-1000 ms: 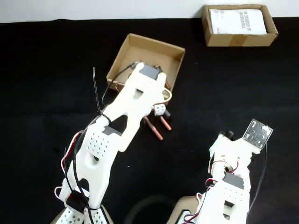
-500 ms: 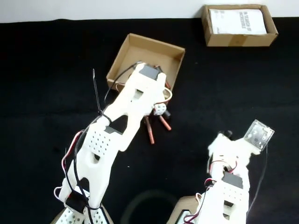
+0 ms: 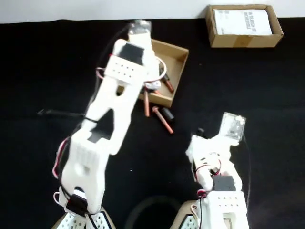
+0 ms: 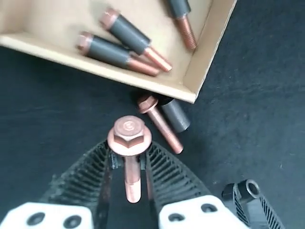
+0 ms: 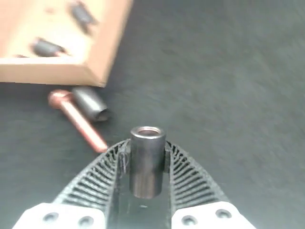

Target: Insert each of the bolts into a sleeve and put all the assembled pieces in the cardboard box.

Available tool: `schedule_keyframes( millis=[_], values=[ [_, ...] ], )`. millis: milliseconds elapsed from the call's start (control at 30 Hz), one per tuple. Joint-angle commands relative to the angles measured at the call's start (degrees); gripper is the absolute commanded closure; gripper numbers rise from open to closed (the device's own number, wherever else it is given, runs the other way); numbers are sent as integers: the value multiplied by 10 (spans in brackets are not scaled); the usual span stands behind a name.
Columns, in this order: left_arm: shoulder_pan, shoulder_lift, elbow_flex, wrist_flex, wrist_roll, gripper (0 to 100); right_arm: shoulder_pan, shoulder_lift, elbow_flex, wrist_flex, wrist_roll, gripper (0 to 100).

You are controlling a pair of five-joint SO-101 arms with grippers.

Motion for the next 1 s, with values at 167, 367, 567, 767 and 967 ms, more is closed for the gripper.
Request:
schedule_keyframes(
  millis=[167,367,567,767,967],
  values=[
    [20,-355,290,4,-53,992,-99,-192,-13,77,-2,991],
    [45,-583,515,-68,-56,992,-125,-206,70,20,-1,991],
    [45,-717,742,-309,-57,992,-129,-206,119,-91,-1,991],
    [47,-738,910,-569,-54,992,-178,-202,143,-105,-2,991],
    [57,-737,967,-755,-56,992,-233,-202,143,-64,-2,991]
  ],
)
